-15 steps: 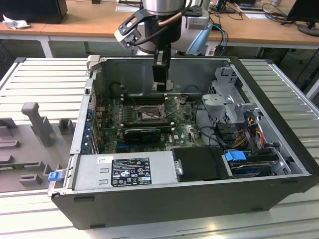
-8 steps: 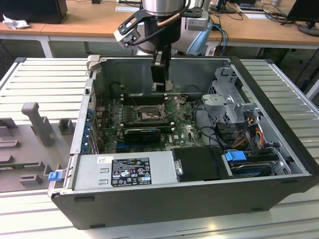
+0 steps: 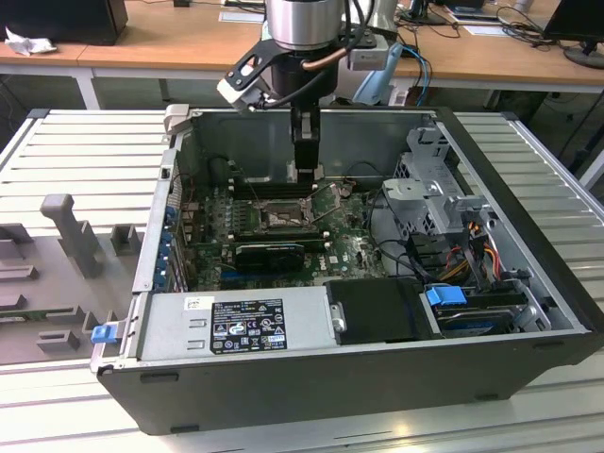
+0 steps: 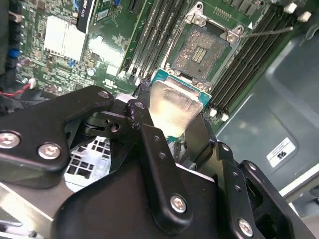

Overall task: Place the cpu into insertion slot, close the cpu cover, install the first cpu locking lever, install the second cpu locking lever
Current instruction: 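Place the cpu into insertion slot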

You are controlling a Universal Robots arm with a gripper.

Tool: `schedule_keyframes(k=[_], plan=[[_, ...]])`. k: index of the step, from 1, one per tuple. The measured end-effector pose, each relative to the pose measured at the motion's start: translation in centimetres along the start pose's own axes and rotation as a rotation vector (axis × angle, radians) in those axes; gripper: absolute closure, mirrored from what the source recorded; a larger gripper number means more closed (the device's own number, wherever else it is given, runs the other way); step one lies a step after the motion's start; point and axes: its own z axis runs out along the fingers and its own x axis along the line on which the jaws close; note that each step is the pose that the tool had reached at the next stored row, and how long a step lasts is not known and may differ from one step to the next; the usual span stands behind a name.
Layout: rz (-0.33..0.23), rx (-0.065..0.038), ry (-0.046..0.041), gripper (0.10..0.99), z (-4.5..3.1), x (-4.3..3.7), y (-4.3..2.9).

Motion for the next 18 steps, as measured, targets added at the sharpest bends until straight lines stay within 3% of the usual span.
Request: schedule_keyframes(k=[3, 7, 18], plan=[[-0.015, 0.0, 0.0013, 0.557, 0.69, 0.25, -0.18], [-0.095, 0.001, 0.0081, 0.557, 1.15, 0.25, -0.26], [-0.1, 0.003, 0.0093, 0.557, 1.53, 0.21, -0.87]])
